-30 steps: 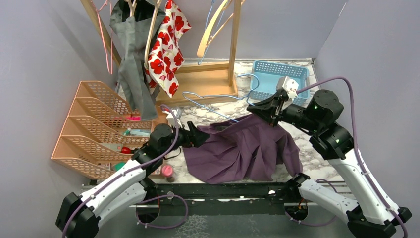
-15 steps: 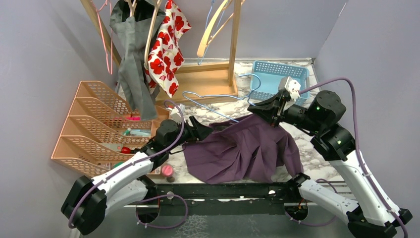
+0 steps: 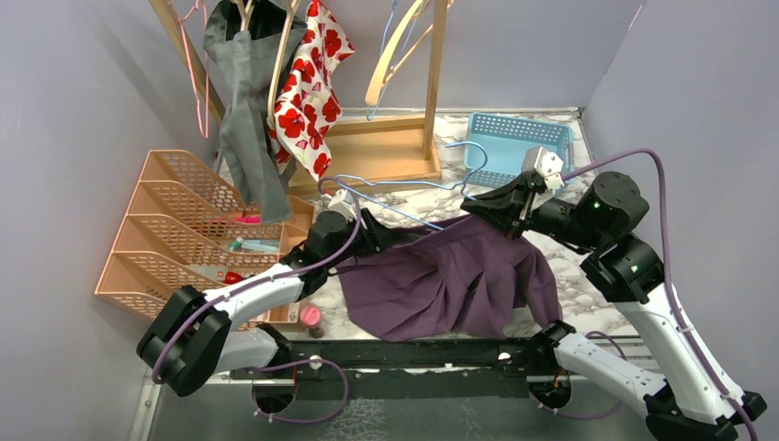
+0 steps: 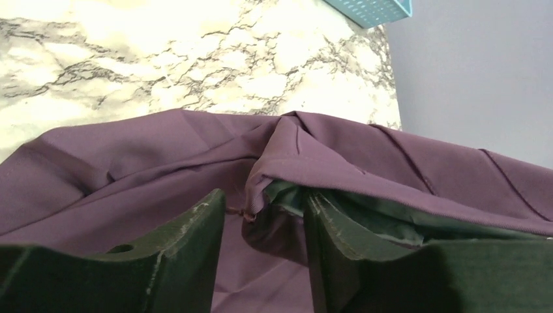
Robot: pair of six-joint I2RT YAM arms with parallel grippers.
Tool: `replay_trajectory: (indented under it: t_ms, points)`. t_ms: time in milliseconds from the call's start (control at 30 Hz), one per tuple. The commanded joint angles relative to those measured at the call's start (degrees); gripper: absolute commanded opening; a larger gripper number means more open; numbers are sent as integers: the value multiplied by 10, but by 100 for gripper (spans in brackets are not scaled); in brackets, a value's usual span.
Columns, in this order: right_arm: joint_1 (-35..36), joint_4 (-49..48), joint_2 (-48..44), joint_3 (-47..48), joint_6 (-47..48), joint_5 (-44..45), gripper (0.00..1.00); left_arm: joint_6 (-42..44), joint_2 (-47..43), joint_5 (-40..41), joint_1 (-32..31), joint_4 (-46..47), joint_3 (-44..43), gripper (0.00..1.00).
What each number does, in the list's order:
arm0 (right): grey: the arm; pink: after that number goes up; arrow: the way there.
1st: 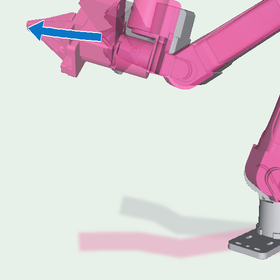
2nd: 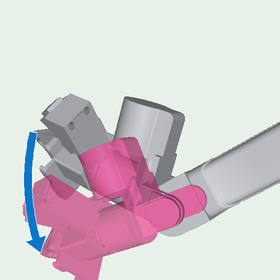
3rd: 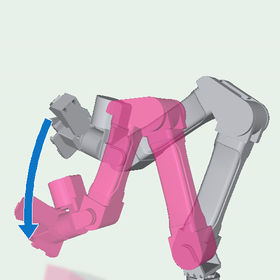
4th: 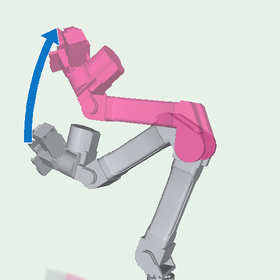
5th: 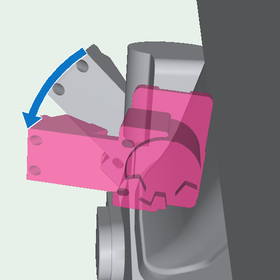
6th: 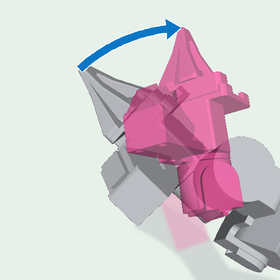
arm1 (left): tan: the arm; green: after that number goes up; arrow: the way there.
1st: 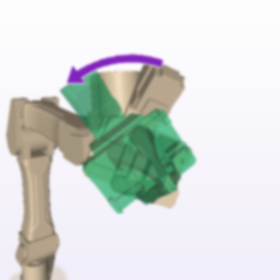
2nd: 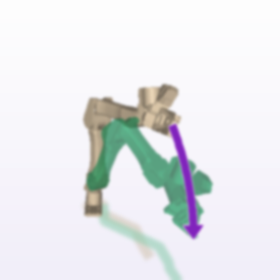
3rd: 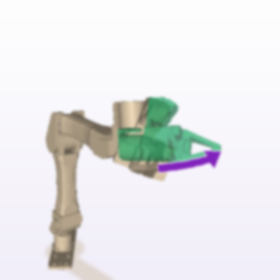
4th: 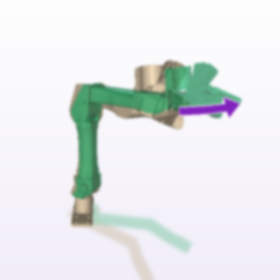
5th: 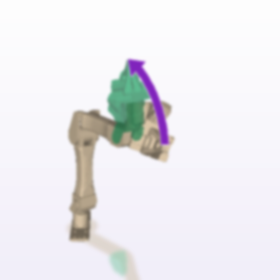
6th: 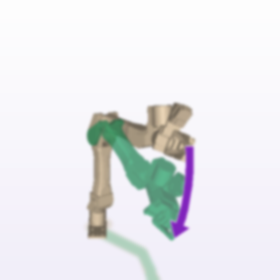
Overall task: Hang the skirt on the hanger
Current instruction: Hang the skirt on the hanger.
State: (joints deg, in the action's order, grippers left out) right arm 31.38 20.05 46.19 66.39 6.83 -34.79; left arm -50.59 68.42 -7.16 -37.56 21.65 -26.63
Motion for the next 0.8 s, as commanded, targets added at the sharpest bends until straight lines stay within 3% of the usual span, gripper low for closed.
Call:
replay_trajectory:
  t_ms: [0,67,167,267,367,567,767]
  points:
    - [-2,-38,-14,23,-8,-13,1,6,6,-9,1,52,-21,45]
    - [-2,-35,-15,22,-7,-10,1,8,8,-15,1,59,-22,31]
    - [-2,-26,-18,21,-3,-4,1,24,6,-17,3,59,-23,0]
    - [-2,-6,-24,21,5,3,1,36,-20,-13,21,48,-17,0]
    - [-2,26,-29,21,27,1,1,64,-56,-9,50,-27,-42,0]
    - [-2,121,-21,23,92,-8,1,158,-93,-7,100,-273,-196,0]
    - [-2,153,2,23,118,16,1,239,-79,7,115,-436,-337,0]
